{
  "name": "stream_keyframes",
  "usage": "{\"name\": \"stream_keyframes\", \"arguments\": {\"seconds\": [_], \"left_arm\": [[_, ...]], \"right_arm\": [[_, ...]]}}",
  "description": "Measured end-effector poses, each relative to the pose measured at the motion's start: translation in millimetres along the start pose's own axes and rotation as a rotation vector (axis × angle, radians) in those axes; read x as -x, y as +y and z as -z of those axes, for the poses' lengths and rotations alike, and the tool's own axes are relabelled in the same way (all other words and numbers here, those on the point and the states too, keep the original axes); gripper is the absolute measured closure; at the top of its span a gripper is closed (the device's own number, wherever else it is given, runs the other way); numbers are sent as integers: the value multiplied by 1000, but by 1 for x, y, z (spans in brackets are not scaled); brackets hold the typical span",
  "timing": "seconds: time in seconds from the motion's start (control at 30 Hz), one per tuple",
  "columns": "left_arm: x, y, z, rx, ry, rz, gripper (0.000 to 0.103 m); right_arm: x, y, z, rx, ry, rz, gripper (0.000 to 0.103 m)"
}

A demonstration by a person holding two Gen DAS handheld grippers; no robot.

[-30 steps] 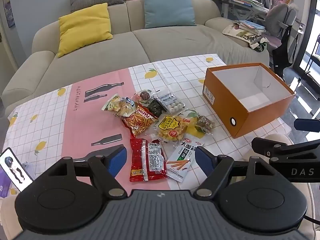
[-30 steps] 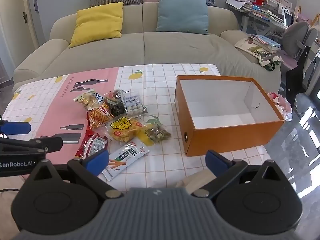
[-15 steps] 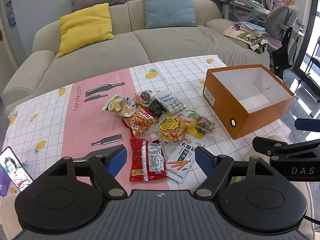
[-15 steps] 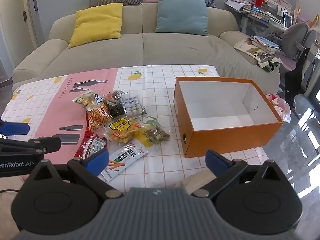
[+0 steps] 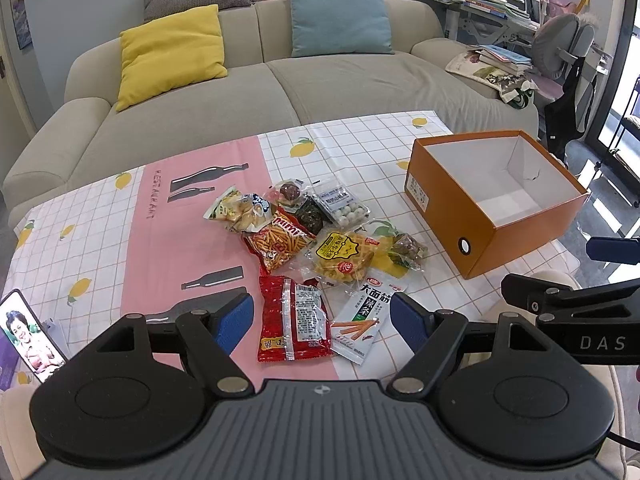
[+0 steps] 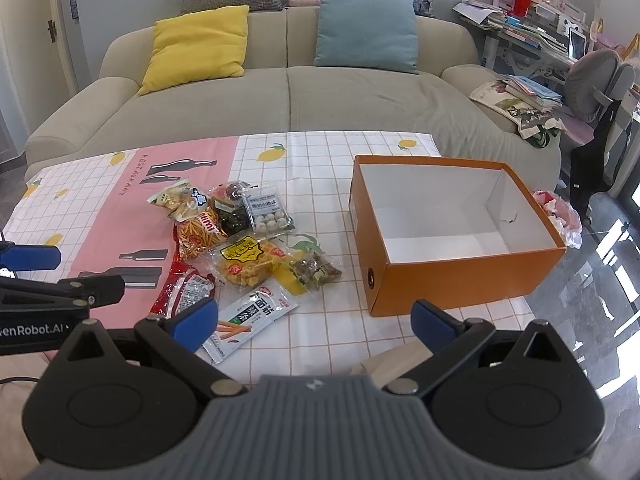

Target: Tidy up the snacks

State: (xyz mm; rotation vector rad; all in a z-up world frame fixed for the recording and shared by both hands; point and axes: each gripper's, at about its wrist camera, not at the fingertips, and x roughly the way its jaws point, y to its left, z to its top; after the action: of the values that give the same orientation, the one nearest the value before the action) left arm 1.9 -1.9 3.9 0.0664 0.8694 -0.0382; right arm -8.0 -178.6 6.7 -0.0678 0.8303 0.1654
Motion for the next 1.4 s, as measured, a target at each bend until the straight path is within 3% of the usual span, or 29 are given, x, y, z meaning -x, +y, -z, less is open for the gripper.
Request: {"name": "stream_keyframes", "arguments": {"seconds": [1.4], "left_arm": [[7,3,3,17,-9,11,12]], "right_arm": [[0,5,-1,2,12,-16,3]]}}
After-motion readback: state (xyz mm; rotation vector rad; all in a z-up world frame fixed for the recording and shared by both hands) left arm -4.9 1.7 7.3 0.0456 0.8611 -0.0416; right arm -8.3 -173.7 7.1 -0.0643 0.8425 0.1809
